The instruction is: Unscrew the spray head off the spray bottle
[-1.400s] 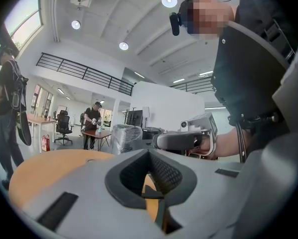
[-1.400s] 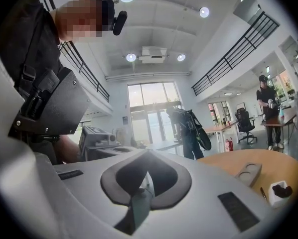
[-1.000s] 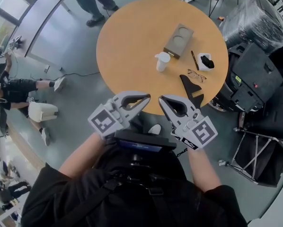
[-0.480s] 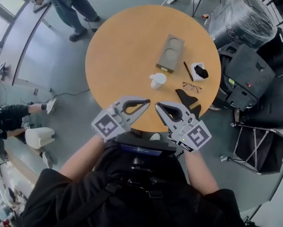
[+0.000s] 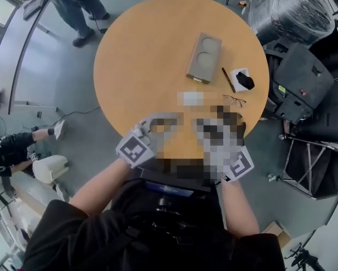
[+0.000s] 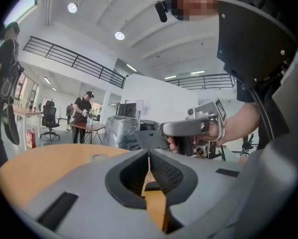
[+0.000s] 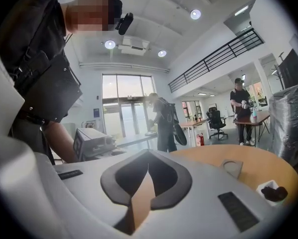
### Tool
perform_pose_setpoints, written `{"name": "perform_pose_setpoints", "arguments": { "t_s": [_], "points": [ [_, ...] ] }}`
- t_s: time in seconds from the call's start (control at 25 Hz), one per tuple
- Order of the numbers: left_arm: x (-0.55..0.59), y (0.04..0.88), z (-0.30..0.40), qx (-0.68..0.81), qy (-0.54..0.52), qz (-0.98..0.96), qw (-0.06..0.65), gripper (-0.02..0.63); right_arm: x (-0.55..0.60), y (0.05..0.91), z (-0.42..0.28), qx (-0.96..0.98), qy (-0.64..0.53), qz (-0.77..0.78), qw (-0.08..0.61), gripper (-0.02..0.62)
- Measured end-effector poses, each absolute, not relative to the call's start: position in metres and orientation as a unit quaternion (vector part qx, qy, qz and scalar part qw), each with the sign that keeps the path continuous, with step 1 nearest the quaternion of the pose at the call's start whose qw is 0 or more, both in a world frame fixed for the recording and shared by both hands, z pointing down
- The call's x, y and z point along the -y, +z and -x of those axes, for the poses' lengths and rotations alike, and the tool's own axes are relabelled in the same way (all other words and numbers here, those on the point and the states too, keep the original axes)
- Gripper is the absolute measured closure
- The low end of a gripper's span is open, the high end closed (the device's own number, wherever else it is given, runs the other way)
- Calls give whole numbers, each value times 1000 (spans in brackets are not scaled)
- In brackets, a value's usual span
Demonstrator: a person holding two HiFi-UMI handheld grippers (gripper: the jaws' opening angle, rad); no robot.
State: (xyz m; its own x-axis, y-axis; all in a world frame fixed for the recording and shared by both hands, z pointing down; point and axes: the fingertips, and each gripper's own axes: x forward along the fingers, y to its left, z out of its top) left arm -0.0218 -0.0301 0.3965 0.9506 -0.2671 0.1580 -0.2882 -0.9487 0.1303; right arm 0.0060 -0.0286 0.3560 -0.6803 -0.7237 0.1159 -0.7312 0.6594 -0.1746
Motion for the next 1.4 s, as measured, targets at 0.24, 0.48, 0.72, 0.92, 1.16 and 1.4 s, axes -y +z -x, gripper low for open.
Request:
{"name": "perform_pose_setpoints", "arguments": {
  "t_s": [0.24,0.48,0.72,0.92,1.16,1.4],
  "points": [
    [54,475,-1,179,100,-976,72,569,49,412,-29,911,126,-392,24,592],
    [72,564,-20,221,128,-963,86,404,60,469,-44,911,151,-383,27,592],
    [89,644,-38,259,148,-950,95,279,70,531,-55,909,173,-378,31,592],
    [104,693,-57,266,160,-947,79,258,71,571,-60,905,189,-379,26,592],
    [125,723,-79,264,155,-950,68,207,66,605,-66,902,210,-376,22,592],
    [133,734,-94,258,152,-952,69,206,63,618,-69,901,216,-376,23,592]
  ]
}}
